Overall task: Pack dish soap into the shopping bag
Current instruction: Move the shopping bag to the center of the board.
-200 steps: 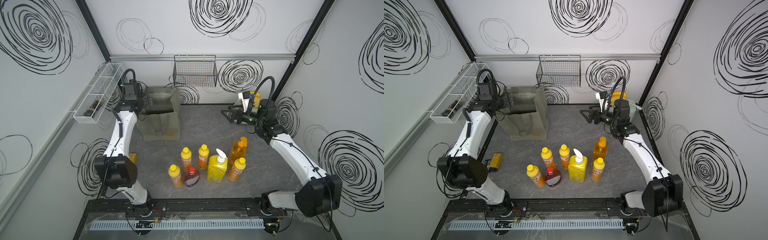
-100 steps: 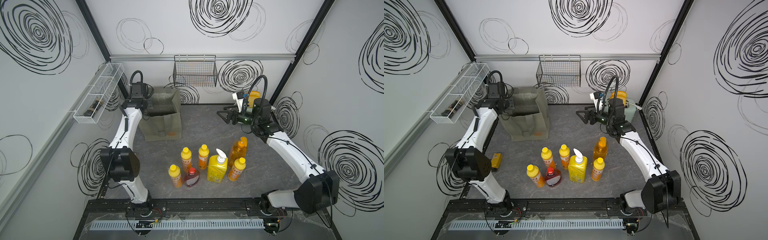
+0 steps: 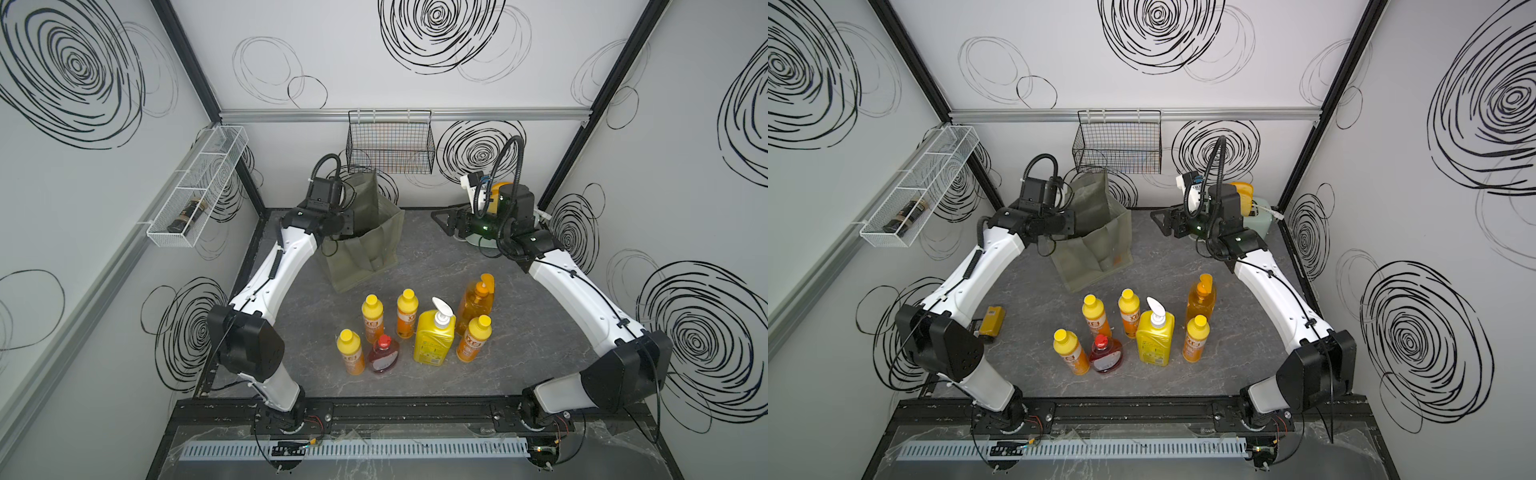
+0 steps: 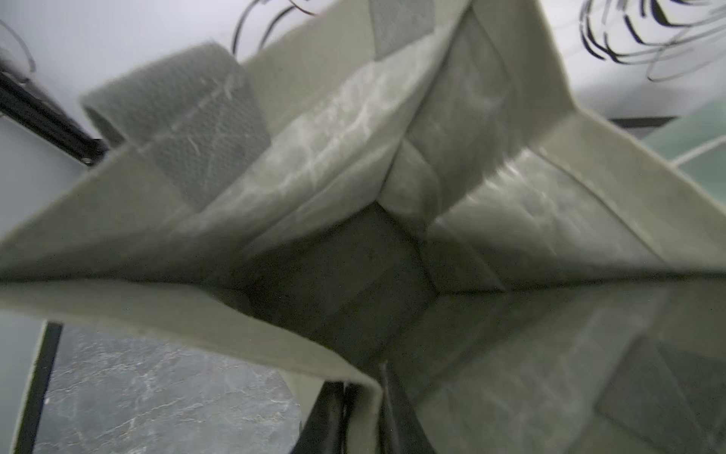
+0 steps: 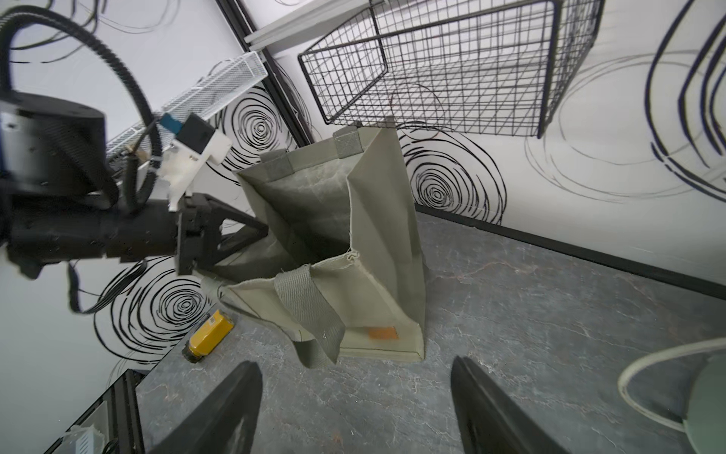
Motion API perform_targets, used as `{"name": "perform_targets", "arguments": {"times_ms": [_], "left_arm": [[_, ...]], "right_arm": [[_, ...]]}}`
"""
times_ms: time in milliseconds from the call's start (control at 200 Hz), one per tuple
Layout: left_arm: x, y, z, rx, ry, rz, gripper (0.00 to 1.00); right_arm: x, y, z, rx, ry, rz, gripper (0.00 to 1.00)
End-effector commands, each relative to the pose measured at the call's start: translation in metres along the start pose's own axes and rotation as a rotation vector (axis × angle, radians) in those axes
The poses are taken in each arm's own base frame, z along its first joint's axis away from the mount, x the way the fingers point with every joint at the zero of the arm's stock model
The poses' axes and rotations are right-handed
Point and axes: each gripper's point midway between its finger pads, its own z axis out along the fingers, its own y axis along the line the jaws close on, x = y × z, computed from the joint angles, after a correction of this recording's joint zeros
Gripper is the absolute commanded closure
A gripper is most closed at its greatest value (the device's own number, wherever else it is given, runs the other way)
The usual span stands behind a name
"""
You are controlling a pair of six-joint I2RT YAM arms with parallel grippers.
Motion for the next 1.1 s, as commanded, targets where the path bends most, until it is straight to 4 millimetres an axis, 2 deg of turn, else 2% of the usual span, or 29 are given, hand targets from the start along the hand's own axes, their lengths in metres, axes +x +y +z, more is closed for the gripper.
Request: {"name": "perform_targets", "arguments": {"times_ms": [0, 130, 220, 420, 535, 695, 876, 1026, 1096], "left_arm": [[0.011, -0.031, -0.016, 0.079, -0.012, 0.023, 0.81], [0.028, -0.059, -0.023, 0.136, -0.009, 0.076, 0.82], [0.036, -0.075, -0.028, 0.172, -0.008, 0.114, 0.84], [0.047, -0.096, -0.041, 0.246, -0.009, 0.167, 0.85], [0.056, -0.101, -0.045, 0.273, -0.005, 0.184, 0.85], [0.065, -0.099, -0.05, 0.283, -0.008, 0.194, 0.85], [0.069, -0.097, -0.052, 0.29, -0.024, 0.191, 0.84], [0.065, -0.096, -0.054, 0.29, -0.053, 0.19, 0.83], [0.061, -0.094, -0.055, 0.29, -0.068, 0.181, 0.82]], "right_arm": [[0.002, -0.012, 0.005, 0.106, 0.044, -0.021, 0.19], [0.004, -0.021, 0.015, 0.169, 0.085, -0.038, 0.17], [0.003, -0.018, 0.02, 0.197, 0.102, -0.059, 0.15], [0.001, -0.009, 0.038, 0.241, 0.13, -0.112, 0.1], [-0.001, -0.003, 0.053, 0.234, 0.144, -0.134, 0.09], [-0.001, -0.007, 0.079, 0.222, 0.159, -0.157, 0.09], [0.014, -0.008, 0.114, 0.198, 0.224, -0.159, 0.1], [0.028, -0.008, 0.139, 0.225, 0.269, -0.184, 0.18], [0.032, -0.012, 0.147, 0.252, 0.287, -0.187, 0.29]]}}
